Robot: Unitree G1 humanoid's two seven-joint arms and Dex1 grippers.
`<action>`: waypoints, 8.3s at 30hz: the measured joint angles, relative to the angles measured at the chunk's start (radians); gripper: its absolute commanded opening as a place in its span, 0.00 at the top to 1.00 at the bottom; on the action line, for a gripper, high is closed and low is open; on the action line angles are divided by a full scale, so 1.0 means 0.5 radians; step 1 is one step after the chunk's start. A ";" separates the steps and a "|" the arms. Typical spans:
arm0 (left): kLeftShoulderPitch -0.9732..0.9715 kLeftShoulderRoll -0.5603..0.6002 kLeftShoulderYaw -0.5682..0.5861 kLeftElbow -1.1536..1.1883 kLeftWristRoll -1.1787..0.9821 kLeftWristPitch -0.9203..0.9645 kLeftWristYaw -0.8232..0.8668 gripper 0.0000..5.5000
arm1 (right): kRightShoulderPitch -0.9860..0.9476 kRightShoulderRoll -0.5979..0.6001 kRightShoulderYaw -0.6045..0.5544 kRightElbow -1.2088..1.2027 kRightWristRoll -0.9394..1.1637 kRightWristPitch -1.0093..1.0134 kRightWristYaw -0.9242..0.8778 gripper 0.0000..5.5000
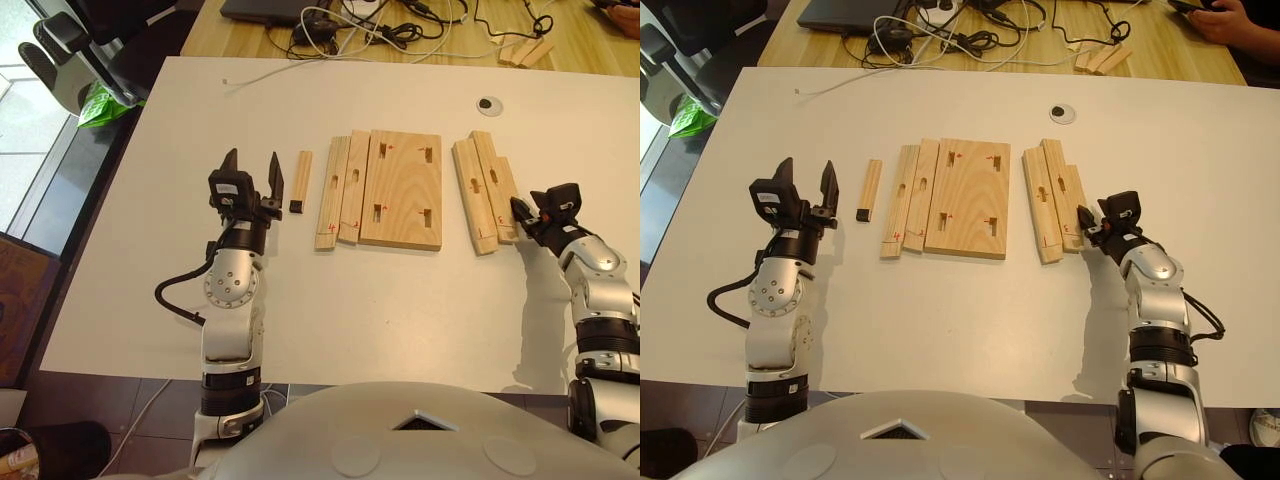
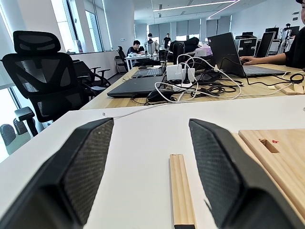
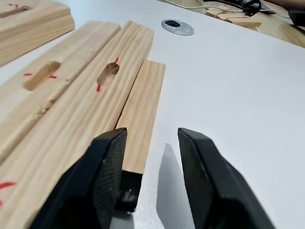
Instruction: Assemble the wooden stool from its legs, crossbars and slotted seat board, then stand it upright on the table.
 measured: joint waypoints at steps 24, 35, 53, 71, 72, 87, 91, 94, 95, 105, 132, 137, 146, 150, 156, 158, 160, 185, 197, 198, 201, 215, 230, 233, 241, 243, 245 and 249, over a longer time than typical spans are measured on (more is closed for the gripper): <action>0.013 -0.016 -0.020 -0.004 0.016 0.002 0.028 0.47 | -0.018 0.113 -0.019 -0.147 0.005 0.243 -0.255 0.64; 0.025 -0.026 -0.020 -0.006 0.033 -0.001 0.045 0.47 | 0.145 0.242 -0.063 -0.572 0.073 0.489 -0.390 0.44; 0.007 -0.040 -0.016 0.005 0.033 -0.006 0.070 0.47 | 0.196 0.200 0.050 -0.703 -0.095 0.701 -0.508 0.44; -0.008 -0.075 -0.012 0.002 0.033 -0.008 0.086 0.47 | 0.112 0.511 -0.309 -1.004 0.464 1.483 -0.650 0.44; -0.008 -0.075 -0.011 0.002 0.033 -0.008 0.086 0.47 | 0.132 0.500 -0.244 -1.023 0.405 1.450 -0.656 0.44; -0.008 -0.079 -0.012 -0.006 0.034 -0.008 0.087 0.47 | 0.218 0.428 -0.119 -0.959 0.189 1.215 -0.677 0.64; -0.008 -0.084 -0.006 -0.026 0.027 0.003 0.087 0.47 | 0.219 0.428 -0.120 -0.956 0.203 1.215 -0.648 0.75; -0.033 -0.123 0.051 -0.059 -0.101 0.141 0.085 0.47 | 0.220 0.421 -0.107 -0.951 0.194 1.180 -0.639 0.77; -0.074 -0.153 0.102 -0.071 -0.223 0.261 0.082 0.47 | 0.221 0.413 -0.093 -0.945 0.165 1.158 -0.638 0.77; -0.648 -0.081 0.749 -0.100 -1.698 1.622 0.088 0.47 | 0.020 0.263 -0.030 -1.019 0.056 0.613 -0.454 0.77; -0.949 -0.179 0.431 0.076 -2.926 1.797 0.687 0.47 | 0.068 0.442 0.466 -2.038 0.540 0.943 -0.125 0.77; -0.950 -0.128 0.394 0.047 -3.014 1.715 0.720 0.47 | 0.154 0.361 0.526 -2.055 0.560 0.953 -0.026 0.77; -0.958 0.018 0.371 0.019 -3.189 1.565 0.764 0.47 | 0.210 0.265 0.520 -2.057 0.598 0.934 0.064 0.77; -0.957 0.065 0.329 0.011 -3.232 1.518 0.771 0.59 | 0.205 0.267 0.515 -2.065 0.619 0.934 0.060 0.77; -0.954 0.095 0.269 0.002 -3.273 1.449 0.775 0.76 | 0.152 0.272 0.506 -2.099 0.676 0.948 0.040 0.77; -0.954 0.108 0.254 0.002 -3.274 1.432 0.775 0.82 | 0.143 0.272 0.506 -2.109 0.681 0.953 0.034 0.77; -0.953 0.131 0.238 0.002 -3.274 1.420 0.775 0.88 | 0.141 0.272 0.506 -2.121 0.697 0.960 0.017 0.77; -0.951 0.361 0.172 -0.134 -2.606 1.215 0.767 0.93 | 0.142 0.249 0.405 -1.967 0.627 0.909 -0.080 0.55; -0.688 0.362 -0.107 -0.093 -1.675 1.062 0.523 0.93 | 0.215 0.275 0.334 -1.874 0.596 0.852 -0.124 0.55; -0.688 0.350 -0.139 -0.051 -1.558 0.997 0.492 0.93 | 0.216 0.280 0.336 -1.873 0.596 0.848 -0.124 0.55; -0.699 0.347 -0.216 0.055 -1.252 0.831 0.414 0.93 | 0.215 0.295 0.338 -1.866 0.595 0.838 -0.124 0.55; -0.765 0.044 -0.237 0.550 -0.752 0.492 0.166 0.93 | 0.215 0.311 0.340 -1.854 0.594 0.814 -0.123 0.55; -0.738 -0.107 -0.168 0.697 -0.532 0.347 0.103 0.93 | 0.214 0.313 0.344 -1.857 0.595 0.814 -0.123 0.55; -0.735 -0.121 -0.143 0.750 -0.519 0.347 0.085 0.93 | 0.211 0.313 0.344 -1.857 0.595 0.814 -0.122 0.55; -0.734 -0.152 -0.094 0.810 -0.478 0.306 0.060 0.93 | 0.200 0.313 0.343 -1.856 0.595 0.814 -0.122 0.55; -0.735 -0.161 -0.092 0.810 -0.477 0.306 0.058 0.93 | 0.197 0.313 0.343 -1.856 0.595 0.814 -0.122 0.55; -0.744 -0.179 -0.085 0.810 -0.478 0.306 0.047 0.93 | 0.192 0.313 0.343 -1.856 0.595 0.814 -0.122 0.55; -0.793 -0.218 -0.056 0.813 -0.480 0.305 0.042 0.93 | 0.180 0.313 0.343 -1.854 0.595 0.814 -0.115 0.55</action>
